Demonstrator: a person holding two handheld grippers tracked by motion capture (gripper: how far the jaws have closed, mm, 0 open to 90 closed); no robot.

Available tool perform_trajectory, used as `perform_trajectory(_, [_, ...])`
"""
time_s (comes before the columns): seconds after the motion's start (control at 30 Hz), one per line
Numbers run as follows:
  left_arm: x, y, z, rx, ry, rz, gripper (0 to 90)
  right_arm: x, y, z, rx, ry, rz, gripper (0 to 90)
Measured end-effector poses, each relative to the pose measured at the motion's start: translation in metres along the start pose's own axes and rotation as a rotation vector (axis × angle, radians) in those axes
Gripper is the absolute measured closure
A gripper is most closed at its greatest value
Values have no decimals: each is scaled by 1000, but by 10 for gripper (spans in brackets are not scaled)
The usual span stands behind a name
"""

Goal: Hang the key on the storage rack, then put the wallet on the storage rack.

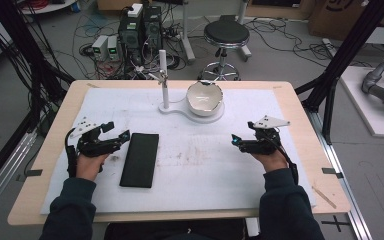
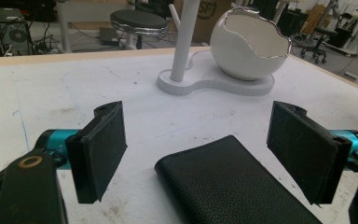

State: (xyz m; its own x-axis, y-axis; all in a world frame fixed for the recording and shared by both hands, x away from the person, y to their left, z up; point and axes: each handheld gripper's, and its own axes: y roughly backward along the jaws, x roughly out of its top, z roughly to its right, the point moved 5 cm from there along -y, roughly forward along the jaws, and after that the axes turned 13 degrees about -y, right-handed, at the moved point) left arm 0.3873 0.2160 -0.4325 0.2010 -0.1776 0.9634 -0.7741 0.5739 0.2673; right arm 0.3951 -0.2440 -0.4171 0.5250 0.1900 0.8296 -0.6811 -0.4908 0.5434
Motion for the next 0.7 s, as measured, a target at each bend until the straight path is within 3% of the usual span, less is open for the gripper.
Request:
perform_trajectory(0.13, [-1,-2,-1,-7,7,-6,196,-2,0,1,5,-23,1,209])
perform_trajectory(0.7, [-2,-3,1,-15,1,-18,196,-3,0,2,13,-12,2,209])
